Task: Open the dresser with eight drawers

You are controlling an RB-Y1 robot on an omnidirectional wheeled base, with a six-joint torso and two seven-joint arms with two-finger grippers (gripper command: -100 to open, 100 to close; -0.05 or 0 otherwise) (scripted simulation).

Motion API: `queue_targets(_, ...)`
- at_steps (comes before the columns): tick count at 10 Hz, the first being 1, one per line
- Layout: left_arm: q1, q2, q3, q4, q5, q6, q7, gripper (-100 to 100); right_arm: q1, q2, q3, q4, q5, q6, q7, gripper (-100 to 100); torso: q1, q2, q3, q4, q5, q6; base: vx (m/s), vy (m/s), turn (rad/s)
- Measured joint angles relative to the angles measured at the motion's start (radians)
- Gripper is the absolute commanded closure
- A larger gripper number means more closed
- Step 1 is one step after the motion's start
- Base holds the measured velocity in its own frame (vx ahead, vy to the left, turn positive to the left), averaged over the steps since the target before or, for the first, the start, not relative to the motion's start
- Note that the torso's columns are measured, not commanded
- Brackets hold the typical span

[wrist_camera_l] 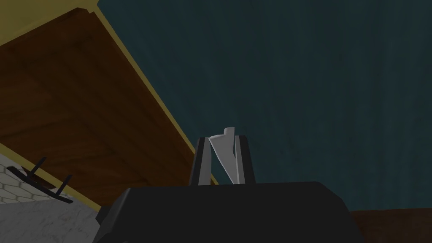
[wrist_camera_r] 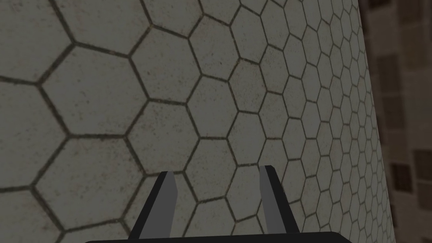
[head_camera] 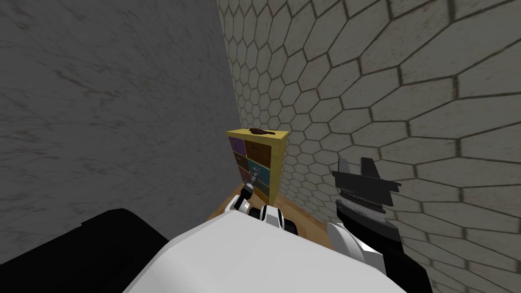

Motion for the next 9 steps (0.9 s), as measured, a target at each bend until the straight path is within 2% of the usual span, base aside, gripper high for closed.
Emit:
queue_targets(3, 0.012, 0.012, -0.012, -0.037, -0.001, 0.016, 0.007, 100, -0.001, 0.0, 0.0, 0.0, 0.0, 0.0, 0.0, 0, 0.004, 0.011, 0.007, 0.004, 0.0, -0.001, -0.152, 0.062, 0.005)
queue_targets(5, 0.023, 0.019, -0.018, -0.051, -0.002, 0.034, 0.011, 100, 0.0, 0.0, 0.0, 0.0, 0.0, 0.0, 0.0, 0, -0.003, 0.001, 0.001, 0.005, -0.002, -0.001, -0.098, 0.042, 0.013)
queue_targets(9, 0.054, 0.037, -0.032, -0.085, -0.003, 0.034, 0.017, 100, -0.001, 0.0, 0.0, 0.0, 0.0, 0.0, 0.0, 0, 0.002, 0.006, 0.003, 0.006, -0.001, -0.002, -0.18, 0.074, 0.022)
